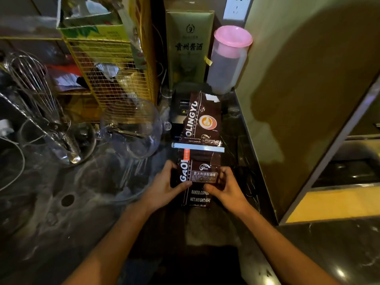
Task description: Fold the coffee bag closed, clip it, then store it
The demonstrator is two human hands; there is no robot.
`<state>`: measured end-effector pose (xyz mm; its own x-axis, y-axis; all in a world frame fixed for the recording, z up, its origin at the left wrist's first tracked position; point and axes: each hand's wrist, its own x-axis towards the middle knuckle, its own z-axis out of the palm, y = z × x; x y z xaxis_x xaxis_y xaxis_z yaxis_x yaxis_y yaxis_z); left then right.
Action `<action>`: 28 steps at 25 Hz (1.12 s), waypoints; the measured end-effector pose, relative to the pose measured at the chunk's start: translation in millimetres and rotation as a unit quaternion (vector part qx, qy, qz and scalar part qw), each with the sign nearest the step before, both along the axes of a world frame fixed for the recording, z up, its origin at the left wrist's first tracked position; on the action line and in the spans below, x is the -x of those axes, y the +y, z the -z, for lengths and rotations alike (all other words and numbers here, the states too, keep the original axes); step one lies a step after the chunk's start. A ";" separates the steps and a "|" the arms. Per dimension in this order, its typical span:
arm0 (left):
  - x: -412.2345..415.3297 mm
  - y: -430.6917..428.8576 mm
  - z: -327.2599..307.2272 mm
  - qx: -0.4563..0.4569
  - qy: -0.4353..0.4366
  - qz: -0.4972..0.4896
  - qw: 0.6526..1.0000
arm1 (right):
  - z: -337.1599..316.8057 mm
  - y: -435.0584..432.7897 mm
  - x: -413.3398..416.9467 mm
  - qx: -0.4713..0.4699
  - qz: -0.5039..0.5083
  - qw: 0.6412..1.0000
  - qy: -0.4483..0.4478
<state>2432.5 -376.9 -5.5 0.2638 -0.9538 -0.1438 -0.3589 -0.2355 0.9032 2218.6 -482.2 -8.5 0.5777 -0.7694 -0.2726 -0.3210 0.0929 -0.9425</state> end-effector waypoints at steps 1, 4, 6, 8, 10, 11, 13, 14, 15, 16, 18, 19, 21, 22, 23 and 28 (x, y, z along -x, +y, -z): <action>3.1 1.9 1.3 0.007 -0.016 -0.007 1.000 | 1.3 -2.4 -0.3 0.006 -0.006 1.000 0.003; 10.1 1.9 3.6 0.041 -0.055 -0.042 0.997 | -0.8 -17.4 -7.0 0.034 -0.030 0.999 0.012; 10.3 -4.5 2.2 0.054 -0.058 -0.061 0.995 | -5.2 -30.2 -15.0 0.052 -0.047 0.997 0.011; 8.9 -12.0 0.7 0.055 -0.056 -0.072 0.994 | -8.2 -39.0 -21.7 0.052 -0.057 0.997 -0.001; 8.0 -16.6 0.7 0.047 -0.061 -0.075 0.994 | -7.8 -42.1 -24.3 0.043 -0.061 0.997 -0.011; 7.9 -17.4 1.4 0.041 -0.067 -0.076 0.994 | -6.4 -42.1 -24.3 0.036 -0.060 0.997 -0.014; 8.0 -17.2 2.8 0.034 -0.074 -0.079 0.993 | -3.0 -40.7 -23.6 0.023 -0.054 0.998 -0.020; 8.3 -17.0 2.7 0.031 -0.076 -0.081 0.993 | -2.1 -39.8 -23.2 0.015 -0.051 0.998 -0.023; 8.9 -17.0 2.3 0.028 -0.077 -0.082 0.993 | -1.1 -38.9 -22.6 0.012 -0.048 0.998 -0.027; 9.3 -16.9 2.1 0.030 -0.078 -0.083 0.993 | -1.3 -37.7 -22.4 0.012 -0.045 0.998 -0.030; 10.9 -16.5 0.3 0.039 -0.078 -0.092 0.992 | 0.9 -35.7 -21.3 0.013 -0.038 0.999 -0.032; 12.1 -16.5 -0.9 0.042 -0.082 -0.097 0.991 | 1.2 -34.3 -20.6 0.013 -0.035 0.999 -0.035; 14.3 -16.0 -1.5 0.046 -0.087 -0.104 0.990 | 0.0 -30.7 -19.7 0.018 -0.024 0.999 -0.044; 16.1 -15.2 -1.5 0.048 -0.088 -0.107 0.989 | -0.1 -28.7 -19.1 0.024 -0.019 0.999 -0.045; 17.8 -13.5 -3.1 0.046 -0.086 -0.107 0.989 | -1.3 -26.3 -18.7 0.033 -0.015 0.998 -0.042; 24.6 1.0 -7.5 0.061 -0.075 -0.109 0.989 | -10.0 -13.5 -13.6 0.072 0.001 0.996 -0.043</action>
<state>2407.9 -375.9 2.1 0.4741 -0.8801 0.0250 -0.4444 -0.2148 0.8697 2232.2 -495.6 1.4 0.5932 -0.7977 -0.1084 -0.2384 -0.0454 -0.9701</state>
